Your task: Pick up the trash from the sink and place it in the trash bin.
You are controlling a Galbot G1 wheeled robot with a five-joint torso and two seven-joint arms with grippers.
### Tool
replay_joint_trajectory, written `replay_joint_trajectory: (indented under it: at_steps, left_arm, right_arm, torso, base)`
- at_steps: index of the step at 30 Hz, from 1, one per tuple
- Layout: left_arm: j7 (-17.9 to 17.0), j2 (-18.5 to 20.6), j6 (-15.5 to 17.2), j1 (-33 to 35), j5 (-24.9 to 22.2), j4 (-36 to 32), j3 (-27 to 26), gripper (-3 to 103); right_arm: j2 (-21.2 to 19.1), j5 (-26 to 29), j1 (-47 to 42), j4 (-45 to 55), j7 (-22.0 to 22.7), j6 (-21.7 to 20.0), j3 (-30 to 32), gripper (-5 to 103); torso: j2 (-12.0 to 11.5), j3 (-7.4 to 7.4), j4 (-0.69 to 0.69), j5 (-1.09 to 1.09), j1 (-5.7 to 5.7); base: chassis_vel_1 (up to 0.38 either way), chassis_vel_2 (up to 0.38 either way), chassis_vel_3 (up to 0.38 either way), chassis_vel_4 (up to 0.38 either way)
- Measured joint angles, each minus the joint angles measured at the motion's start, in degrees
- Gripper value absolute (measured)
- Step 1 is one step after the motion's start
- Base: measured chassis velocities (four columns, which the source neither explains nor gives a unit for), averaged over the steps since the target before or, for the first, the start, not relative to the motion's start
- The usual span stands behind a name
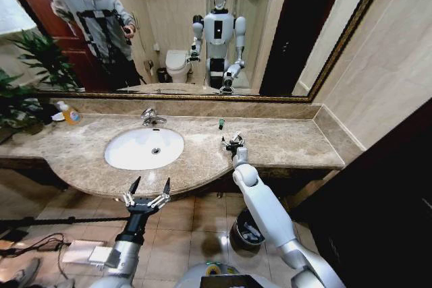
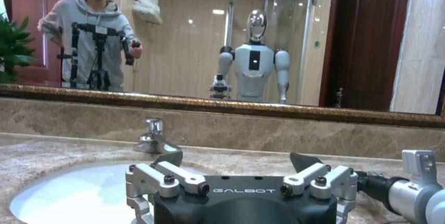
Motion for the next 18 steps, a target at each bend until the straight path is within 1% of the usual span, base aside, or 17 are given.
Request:
replay_joint_trajectory:
  at_steps: [5, 6, 8, 9, 10, 12, 15, 17, 18]
  left_arm:
    - [0.0, 0.0, 0.0, 0.0, 0.0, 0.0, 0.0, 100]
    - [0.0, 0.0, 0.0, 0.0, 0.0, 0.0, 0.0, 100]
    - [0.0, 0.0, 0.0, 0.0, 0.0, 0.0, 0.0, 100]
    - [0.0, 0.0, 0.0, 0.0, 0.0, 0.0, 0.0, 100]
    - [0.0, 0.0, 0.0, 0.0, 0.0, 0.0, 0.0, 100]
    - [0.0, 0.0, 0.0, 0.0, 0.0, 0.0, 0.0, 100]
    - [0.0, 0.0, 0.0, 0.0, 0.0, 0.0, 0.0, 100]
    - [0.0, 0.0, 0.0, 0.0, 0.0, 0.0, 0.0, 100]
    - [0.0, 0.0, 0.0, 0.0, 0.0, 0.0, 0.0, 100]
  right_arm:
    - [-0.13, -0.32, -0.31, -0.49, -0.27, 0.04, 0.43, 81]
    - [-0.19, -0.29, -0.34, -0.51, -0.27, 0.08, 0.49, 77]
    - [-0.23, -0.25, -0.37, -0.52, -0.26, 0.09, 0.55, 77]
    - [-0.31, -0.14, -0.41, -0.54, -0.25, 0.11, 0.67, 65]
    - [-0.42, -0.02, -0.44, -0.6, -0.22, 0.12, 0.71, 60]
    - [-0.5, 0.08, -0.47, -0.62, -0.21, 0.13, 0.74, 60]
    - [-0.66, 0.27, -0.87, -0.6, -0.23, 0.17, 1.07, 43]
    - [-0.67, 0.28, -0.98, -0.58, -0.26, 0.18, 1.16, 43]
    - [-0.73, 0.28, -1.31, -0.56, -0.39, 0.25, 1.34, 33]
  torso:
    - [0.0, 0.0, 0.0, 0.0, 0.0]
    - [0.0, 0.0, 0.0, 0.0, 0.0]
    - [0.0, 0.0, 0.0, 0.0, 0.0]
    - [0.0, 0.0, 0.0, 0.0, 0.0]
    - [0.0, 0.0, 0.0, 0.0, 0.0]
    - [0.0, 0.0, 0.0, 0.0, 0.0]
    - [0.0, 0.0, 0.0, 0.0, 0.0]
    - [0.0, 0.0, 0.0, 0.0, 0.0]
    - [0.0, 0.0, 0.0, 0.0, 0.0]
  base:
    - [0.0, 0.0, 0.0, 0.0]
    - [0.0, 0.0, 0.0, 0.0]
    - [0.0, 0.0, 0.0, 0.0]
    - [0.0, 0.0, 0.0, 0.0]
    - [0.0, 0.0, 0.0, 0.0]
    - [0.0, 0.0, 0.0, 0.0]
    - [0.0, 0.0, 0.0, 0.0]
    - [0.0, 0.0, 0.0, 0.0]
    - [0.0, 0.0, 0.0, 0.0]
